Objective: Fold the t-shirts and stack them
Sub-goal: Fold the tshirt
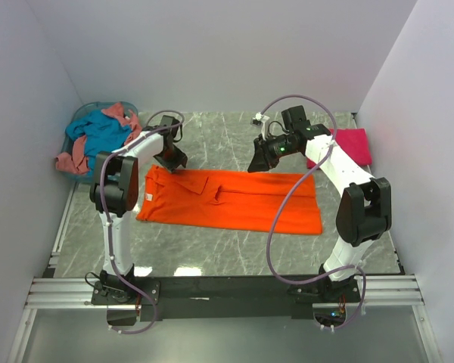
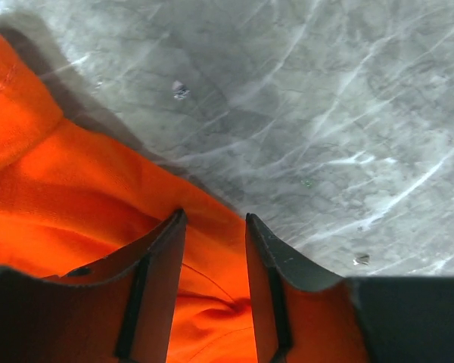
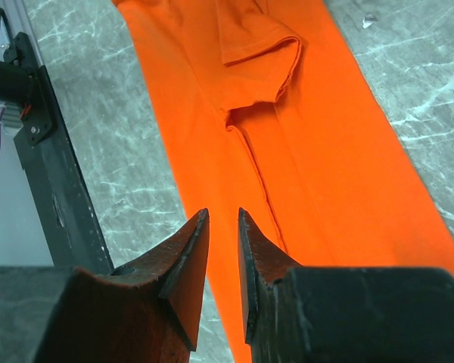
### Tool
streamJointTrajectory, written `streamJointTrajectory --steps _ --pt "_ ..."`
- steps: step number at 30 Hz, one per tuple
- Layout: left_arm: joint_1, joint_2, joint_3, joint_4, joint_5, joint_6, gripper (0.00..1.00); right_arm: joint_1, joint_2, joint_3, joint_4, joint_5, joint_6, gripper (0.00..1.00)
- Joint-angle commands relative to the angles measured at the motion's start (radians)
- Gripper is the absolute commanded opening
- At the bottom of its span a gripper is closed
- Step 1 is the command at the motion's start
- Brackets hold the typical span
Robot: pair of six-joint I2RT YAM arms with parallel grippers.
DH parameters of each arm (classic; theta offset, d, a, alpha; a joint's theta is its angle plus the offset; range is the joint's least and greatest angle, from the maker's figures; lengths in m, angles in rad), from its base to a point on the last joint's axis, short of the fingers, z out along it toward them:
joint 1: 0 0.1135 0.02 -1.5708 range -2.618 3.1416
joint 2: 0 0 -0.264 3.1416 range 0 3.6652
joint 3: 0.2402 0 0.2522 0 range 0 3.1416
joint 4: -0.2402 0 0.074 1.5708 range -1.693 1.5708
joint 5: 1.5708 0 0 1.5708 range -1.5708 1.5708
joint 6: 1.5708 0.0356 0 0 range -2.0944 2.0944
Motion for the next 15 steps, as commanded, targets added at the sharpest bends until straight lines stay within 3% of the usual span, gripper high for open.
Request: streamJointTrajectory --steps 1,7,15 --pt "-0.003 0.021 0.033 -0.078 -0.053 -0.001 0.44 -0.011 -0.024 -0.001 0.014 -0.026 0.000 0.29" --pt "-0.003 0.012 0.076 -0.109 -0.050 0.012 0.43 -0.018 -0.040 -0.007 0.024 -0.026 0.007 0.29" --pt "-0.003 -0.014 0.149 -0.153 -0.084 0.024 0.50 -0.024 -0.046 -0.012 0.027 -0.037 0.012 0.29"
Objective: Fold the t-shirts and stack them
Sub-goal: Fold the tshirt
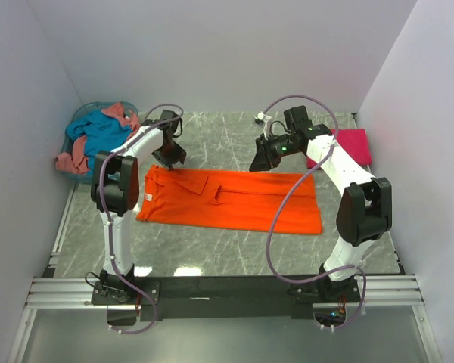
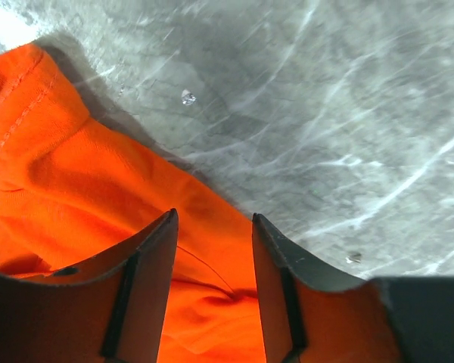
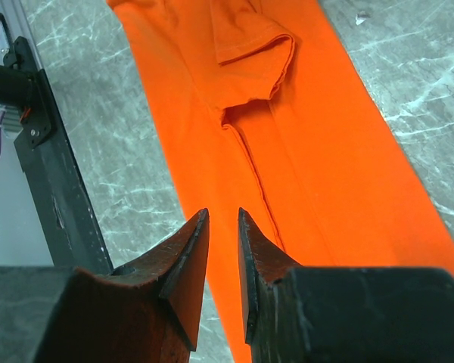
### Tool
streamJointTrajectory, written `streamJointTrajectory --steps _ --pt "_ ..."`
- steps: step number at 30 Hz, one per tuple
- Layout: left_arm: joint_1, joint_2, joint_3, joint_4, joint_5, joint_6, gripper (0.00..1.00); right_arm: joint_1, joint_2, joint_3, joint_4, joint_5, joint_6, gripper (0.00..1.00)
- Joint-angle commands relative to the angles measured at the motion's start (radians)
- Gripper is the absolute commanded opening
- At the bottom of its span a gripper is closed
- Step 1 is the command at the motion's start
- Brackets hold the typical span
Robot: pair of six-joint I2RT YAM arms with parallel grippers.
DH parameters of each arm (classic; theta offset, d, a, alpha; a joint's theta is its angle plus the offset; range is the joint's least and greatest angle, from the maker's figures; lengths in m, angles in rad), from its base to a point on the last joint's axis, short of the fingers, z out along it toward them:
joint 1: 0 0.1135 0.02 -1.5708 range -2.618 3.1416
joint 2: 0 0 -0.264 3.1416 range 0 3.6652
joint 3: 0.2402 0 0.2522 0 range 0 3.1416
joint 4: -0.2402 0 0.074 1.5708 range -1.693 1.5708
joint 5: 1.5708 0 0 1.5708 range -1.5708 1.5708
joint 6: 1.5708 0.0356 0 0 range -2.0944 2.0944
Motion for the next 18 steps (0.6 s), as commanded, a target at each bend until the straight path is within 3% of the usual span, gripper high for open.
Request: streamJointTrajectory --steps 1,8,18 --pt "-0.002 -0.022 0.059 -0.044 -0.026 0.015 0.50 -0.009 -0.046 -0.007 0.022 -0.030 0.008 0.29" --pt "-0.003 -0.040 -0.010 -0.040 -0.016 -0.018 0.52 -0.012 -0.044 -0.004 0.024 -0.035 0.008 0.29" --pt "-0.003 0.052 0.018 -0.054 -0.007 -0.038 0.49 -0.020 -0.052 -0.004 0.024 -0.041 0.011 0.29"
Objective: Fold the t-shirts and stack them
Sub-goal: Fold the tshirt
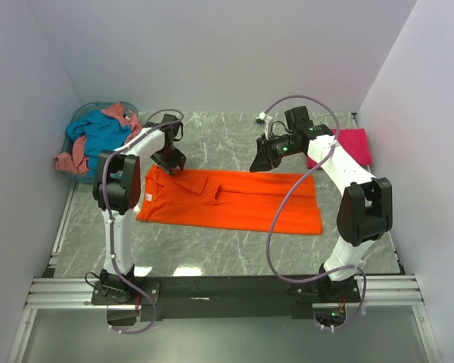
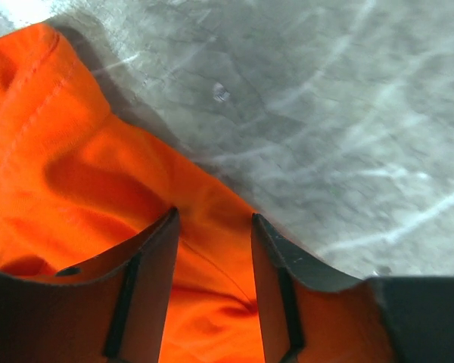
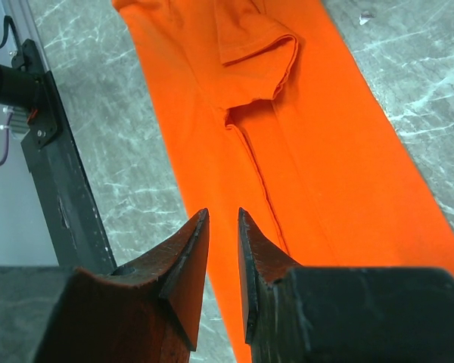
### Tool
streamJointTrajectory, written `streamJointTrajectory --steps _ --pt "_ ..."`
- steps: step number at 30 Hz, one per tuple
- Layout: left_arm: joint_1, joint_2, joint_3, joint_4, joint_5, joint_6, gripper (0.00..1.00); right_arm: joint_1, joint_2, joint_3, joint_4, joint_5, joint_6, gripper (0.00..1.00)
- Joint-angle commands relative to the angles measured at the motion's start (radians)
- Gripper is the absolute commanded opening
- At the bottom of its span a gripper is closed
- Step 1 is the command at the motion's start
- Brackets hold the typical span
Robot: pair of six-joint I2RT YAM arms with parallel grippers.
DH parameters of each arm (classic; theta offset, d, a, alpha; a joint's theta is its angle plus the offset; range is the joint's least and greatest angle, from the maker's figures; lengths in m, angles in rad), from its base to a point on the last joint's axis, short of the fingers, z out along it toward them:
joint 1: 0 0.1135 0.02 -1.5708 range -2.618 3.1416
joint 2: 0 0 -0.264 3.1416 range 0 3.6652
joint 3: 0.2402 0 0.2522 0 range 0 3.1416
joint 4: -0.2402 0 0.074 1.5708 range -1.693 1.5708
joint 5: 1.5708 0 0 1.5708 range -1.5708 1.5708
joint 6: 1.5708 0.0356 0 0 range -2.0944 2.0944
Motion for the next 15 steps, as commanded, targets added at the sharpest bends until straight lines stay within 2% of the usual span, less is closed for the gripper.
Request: streamJointTrajectory --steps 1,5,6,9,10,15 --pt "0.000 0.044 0.033 -0.026 -0.007 -0.010 0.48 -0.011 -0.049 0.005 0.019 -0.026 0.006 0.29" --pt "0.001 0.094 0.096 -0.050 -0.019 0.002 0.44 -0.014 -0.055 0.005 0.016 -0.036 0.004 0.29" --pt "0.001 0.114 0.107 -0.055 -0.019 0.007 0.40 -0.017 -0.058 0.003 0.017 -0.036 0.006 0.29" --pt "0.009 0.134 0.122 -0.034 0.007 0.020 0.15 -0.020 -0.067 0.001 0.016 -0.046 0.007 0.29" --pt "0.010 0.137 0.124 -0.026 0.010 0.025 0.00 -0.018 -0.072 0.001 0.017 -0.047 0.006 0.29" --pt "0.013 0.166 0.183 -0.004 -0.018 0.071 0.00 -0.029 -0.078 0.001 0.013 -0.064 0.007 0.29"
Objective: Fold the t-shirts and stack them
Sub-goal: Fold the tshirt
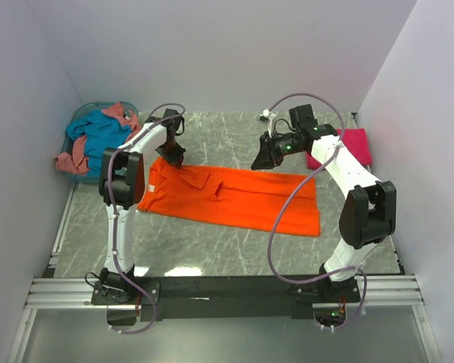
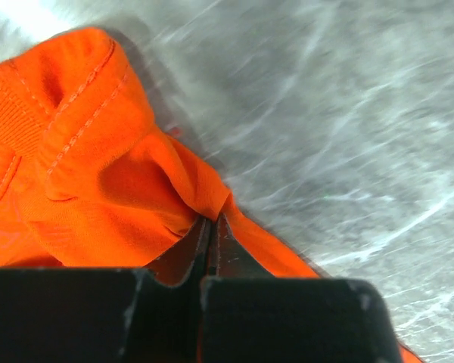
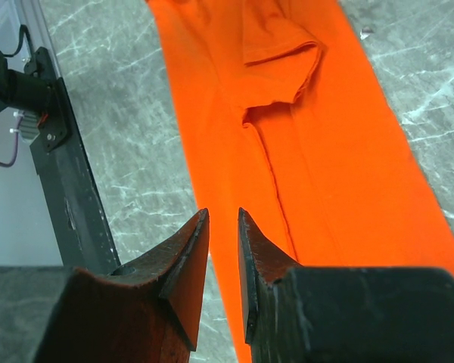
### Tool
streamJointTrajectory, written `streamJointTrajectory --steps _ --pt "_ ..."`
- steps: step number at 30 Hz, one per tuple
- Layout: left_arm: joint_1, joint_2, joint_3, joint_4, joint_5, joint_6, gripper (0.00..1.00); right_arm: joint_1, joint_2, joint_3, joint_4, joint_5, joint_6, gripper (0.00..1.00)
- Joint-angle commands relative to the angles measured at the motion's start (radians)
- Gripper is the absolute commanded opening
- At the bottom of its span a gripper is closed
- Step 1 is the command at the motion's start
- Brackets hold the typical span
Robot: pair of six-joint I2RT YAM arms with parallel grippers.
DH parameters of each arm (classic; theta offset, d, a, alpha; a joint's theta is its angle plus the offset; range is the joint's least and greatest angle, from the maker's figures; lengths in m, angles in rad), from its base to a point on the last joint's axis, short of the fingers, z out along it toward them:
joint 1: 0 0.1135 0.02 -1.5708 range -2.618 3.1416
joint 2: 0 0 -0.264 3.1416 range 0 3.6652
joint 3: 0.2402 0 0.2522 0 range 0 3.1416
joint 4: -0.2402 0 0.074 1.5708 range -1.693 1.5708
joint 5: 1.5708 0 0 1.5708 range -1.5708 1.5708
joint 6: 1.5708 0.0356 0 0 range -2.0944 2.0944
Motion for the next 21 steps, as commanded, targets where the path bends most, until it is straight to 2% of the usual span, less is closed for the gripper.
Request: streamJointTrajectory --steps 1,4,8,10,12,18,21 --pt "0.004 0.068 0.054 0.066 -0.032 0.056 0.00 -0.015 -0.052 0.003 0.011 -0.040 0.006 0.29" --pt "0.004 0.117 0.131 0.106 0.001 0.110 0.00 -0.018 -0.063 0.006 0.007 -0.049 0.007 0.29" --pt "0.009 0.236 0.344 0.148 0.075 0.154 0.00 -0.026 -0.077 0.005 0.004 -0.043 0.004 0.29" --pt "0.013 0.294 0.398 0.194 0.121 0.157 0.00 -0.031 -0.085 0.006 0.001 -0.028 -0.007 0.29" --pt "0.020 0.322 0.413 0.331 0.228 0.144 0.00 -0.031 -0.091 -0.002 0.001 0.001 -0.020 0.29" --pt "0.023 0.406 0.493 0.681 0.385 0.030 0.01 -0.028 -0.120 -0.031 0.024 0.073 -0.059 0.29" --pt "0.033 0.440 0.553 0.772 0.438 -0.028 0.13 -0.003 -0.132 -0.046 0.033 0.130 -0.094 0.29"
